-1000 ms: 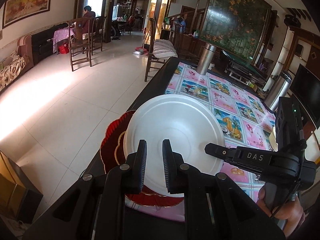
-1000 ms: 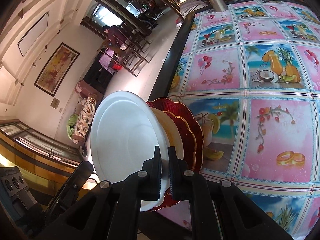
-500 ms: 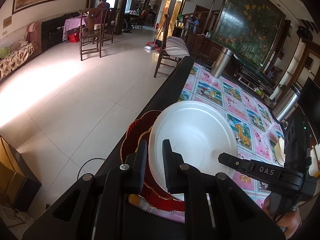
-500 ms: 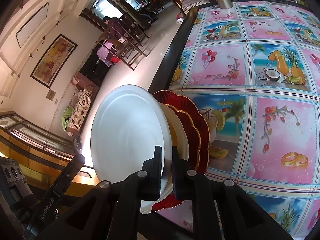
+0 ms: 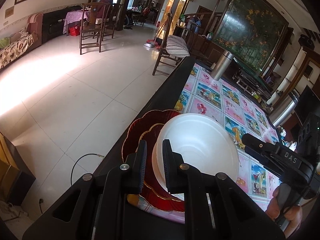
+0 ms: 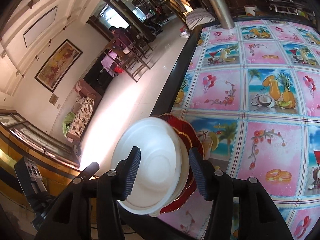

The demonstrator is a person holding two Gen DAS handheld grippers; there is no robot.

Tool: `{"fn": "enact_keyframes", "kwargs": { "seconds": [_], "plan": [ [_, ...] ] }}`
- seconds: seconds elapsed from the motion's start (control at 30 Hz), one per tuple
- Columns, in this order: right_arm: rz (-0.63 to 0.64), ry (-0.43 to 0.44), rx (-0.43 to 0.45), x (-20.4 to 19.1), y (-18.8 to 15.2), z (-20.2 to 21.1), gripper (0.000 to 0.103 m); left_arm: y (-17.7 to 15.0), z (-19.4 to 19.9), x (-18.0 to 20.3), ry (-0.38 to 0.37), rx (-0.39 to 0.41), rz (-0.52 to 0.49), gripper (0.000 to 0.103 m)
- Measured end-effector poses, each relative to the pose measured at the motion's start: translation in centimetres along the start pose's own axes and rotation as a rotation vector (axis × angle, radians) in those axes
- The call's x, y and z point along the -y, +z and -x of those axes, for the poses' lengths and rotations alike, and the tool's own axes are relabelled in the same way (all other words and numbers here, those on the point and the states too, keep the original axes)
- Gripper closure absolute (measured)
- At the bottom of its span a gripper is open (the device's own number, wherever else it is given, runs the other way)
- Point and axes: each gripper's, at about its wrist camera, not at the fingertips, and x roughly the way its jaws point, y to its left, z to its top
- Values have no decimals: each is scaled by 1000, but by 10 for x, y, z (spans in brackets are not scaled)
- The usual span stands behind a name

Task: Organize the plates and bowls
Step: 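Lower the white bowl onto the cream bowl and open both grippers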

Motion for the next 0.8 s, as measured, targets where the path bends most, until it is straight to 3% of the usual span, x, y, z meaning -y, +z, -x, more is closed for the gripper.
{"fn": "enact_keyframes", "kwargs": {
  "seconds": [0.1, 0.17, 0.3, 0.5, 0.8],
  "plan": [
    [-7, -42, 27, 7, -1, -7, 59, -1, 1, 3, -2, 0, -9, 89],
    [-19, -69, 8, 13, -3, -18, 78, -1, 1, 5, -7, -4, -14, 89],
    [-57, -36, -42, 22, -7, -34, 79, 0, 5, 10, -10, 0, -25, 89],
    [-78, -4, 37, 36, 1, 1, 76, -4, 10, 32, -27, 7, -67, 90],
    [-174, -24, 18, 106, -8, 29, 76, -38, -3, 121, -121, -89, -284, 89]
  ]
}}
